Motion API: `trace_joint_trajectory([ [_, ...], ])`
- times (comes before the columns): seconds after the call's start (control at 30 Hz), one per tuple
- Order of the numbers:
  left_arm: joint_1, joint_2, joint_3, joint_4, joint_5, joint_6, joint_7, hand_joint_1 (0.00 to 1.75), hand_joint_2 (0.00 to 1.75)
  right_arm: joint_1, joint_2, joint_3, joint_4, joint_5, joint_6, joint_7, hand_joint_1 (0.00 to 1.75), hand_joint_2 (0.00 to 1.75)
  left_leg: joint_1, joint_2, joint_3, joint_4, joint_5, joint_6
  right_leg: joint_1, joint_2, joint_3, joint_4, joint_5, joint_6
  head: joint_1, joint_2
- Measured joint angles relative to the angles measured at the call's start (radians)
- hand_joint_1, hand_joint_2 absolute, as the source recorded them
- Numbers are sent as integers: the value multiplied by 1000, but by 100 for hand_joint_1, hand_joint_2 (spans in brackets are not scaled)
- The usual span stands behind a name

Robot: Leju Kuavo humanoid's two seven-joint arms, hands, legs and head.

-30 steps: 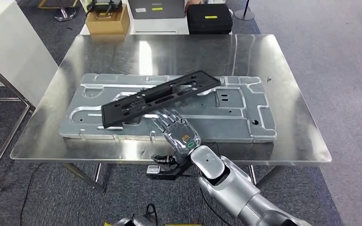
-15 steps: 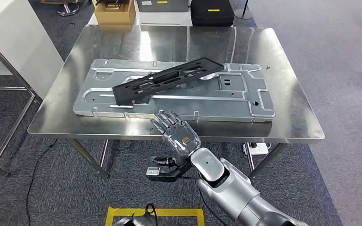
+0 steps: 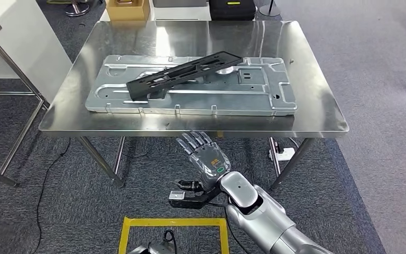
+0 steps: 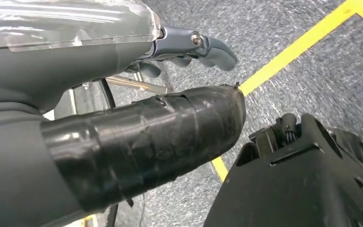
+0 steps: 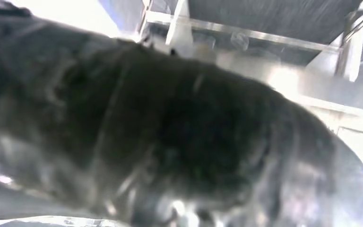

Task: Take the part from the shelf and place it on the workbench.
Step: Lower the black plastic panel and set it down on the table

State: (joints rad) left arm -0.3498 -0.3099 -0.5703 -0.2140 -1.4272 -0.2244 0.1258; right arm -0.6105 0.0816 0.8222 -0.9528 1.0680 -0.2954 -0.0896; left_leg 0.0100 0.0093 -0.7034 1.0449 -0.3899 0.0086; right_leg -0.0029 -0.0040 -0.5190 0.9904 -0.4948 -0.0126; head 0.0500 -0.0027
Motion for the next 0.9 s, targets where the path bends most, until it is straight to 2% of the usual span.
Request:
trace_joint_trajectory([
  [0.03,0,1,0,0,0,0,0,0,0,5,-1,-5,4,-8,0,-6,0,0,1,-1,-15,44,-52,-3,-1,-2,-14,-1,13,-7,0,0],
  [0.07,0,1,0,0,0,0,0,0,0,10,-1,-9,7,-12,0,-10,0,0,2,-2,-32,105,-108,-6,0,-2,-29,0,26,-11,-1,0],
  [0.1,0,1,0,0,0,0,0,0,0,13,-1,-12,10,-15,0,-11,0,0,2,-2,-45,174,-152,-8,0,-2,-47,2,39,-14,-1,0],
  [0.13,1,2,0,0,0,0,0,0,0,17,-1,-15,12,-16,0,-12,0,0,2,-2,-51,232,-169,-10,1,-2,-65,4,51,-13,-1,0],
  [0.17,1,2,0,0,0,0,1,0,0,21,-2,-18,14,-18,0,-12,0,0,2,-2,-45,267,-160,-11,1,-2,-84,7,63,-12,-1,0],
  [0.2,1,2,0,0,0,0,1,0,0,25,-2,-20,17,-22,0,-13,0,0,2,-2,-25,270,-132,-11,1,-2,-103,12,74,-10,-1,0],
  [0.23,0,2,0,0,0,0,2,0,0,30,-3,-24,22,-28,0,-15,0,0,2,-2,12,240,-102,-10,0,-2,-121,17,85,-7,-1,0],
  [0.27,0,2,0,0,1,0,4,0,0,34,-4,-30,29,-35,-1,-19,0,0,2,-2,66,180,-91,-8,0,-2,-137,23,93,-4,-1,0],
  [0.33,-1,2,0,0,2,0,6,0,0,43,-5,-47,46,-50,-6,-31,0,0,-1,-5,174,37,-119,-2,2,-2,-157,36,106,5,-1,0],
  [0.37,-1,2,0,0,2,0,6,0,0,45,-5,-53,52,-54,-8,-35,0,0,-3,-6,206,-8,-139,1,3,-2,-161,40,108,8,0,0],
  [0.4,-1,2,0,0,2,0,6,0,0,47,-5,-56,56,-57,-9,-37,0,0,-4,-7,219,-30,-149,2,3,-2,-162,41,110,9,0,0],
  [0.53,0,2,0,0,3,0,7,0,0,53,-6,-70,72,-72,-19,-50,0,0,-6,-6,213,-33,-150,9,3,-3,-163,38,122,15,0,0],
  [0.57,0,2,0,0,4,-1,7,0,0,65,-7,-99,102,-99,-30,-71,0,0,-6,-5,201,-33,-136,22,1,-2,-173,56,100,22,0,0],
  [0.6,1,2,0,0,5,-2,7,0,0,79,-8,-132,134,-128,-41,-93,0,0,-6,-4,184,-32,-118,36,-1,0,-187,91,61,29,1,0],
  [0.67,2,2,0,0,8,-4,7,0,0,107,-11,-198,196,-179,-55,-134,0,0,-7,-1,143,-33,-79,59,-5,3,-226,219,-47,43,2,0],
  [0.7,2,2,0,0,8,-4,7,0,0,113,-12,-211,210,-188,-54,-141,0,0,-9,0,125,-31,-67,59,-6,3,-237,279,-69,45,2,0],
  [0.73,2,2,0,0,9,-5,8,0,0,120,-12,-224,222,-201,-48,-149,0,0,-11,1,107,-28,-56,59,-8,3,-236,317,-65,46,1,0],
  [0.77,2,2,0,0,10,-6,8,0,0,127,-12,-237,234,-219,-41,-161,0,0,-12,1,89,-25,-45,58,-9,3,-219,324,-42,46,1,0],
  [0.8,2,2,0,0,10,-9,8,0,0,134,-12,-253,246,-241,-34,-177,0,0,-14,1,72,-22,-35,57,-10,3,-184,295,-14,44,1,0],
  [0.83,2,2,0,0,11,-11,8,0,0,139,-12,-273,258,-266,-27,-195,0,0,-15,1,58,-19,-25,55,-10,3,-131,236,3,40,1,0],
  [0.9,2,2,0,0,12,-15,8,0,0,145,-11,-319,283,-313,-22,-237,0,0,-18,0,43,-16,-7,47,-6,3,-23,91,-14,32,0,0],
])
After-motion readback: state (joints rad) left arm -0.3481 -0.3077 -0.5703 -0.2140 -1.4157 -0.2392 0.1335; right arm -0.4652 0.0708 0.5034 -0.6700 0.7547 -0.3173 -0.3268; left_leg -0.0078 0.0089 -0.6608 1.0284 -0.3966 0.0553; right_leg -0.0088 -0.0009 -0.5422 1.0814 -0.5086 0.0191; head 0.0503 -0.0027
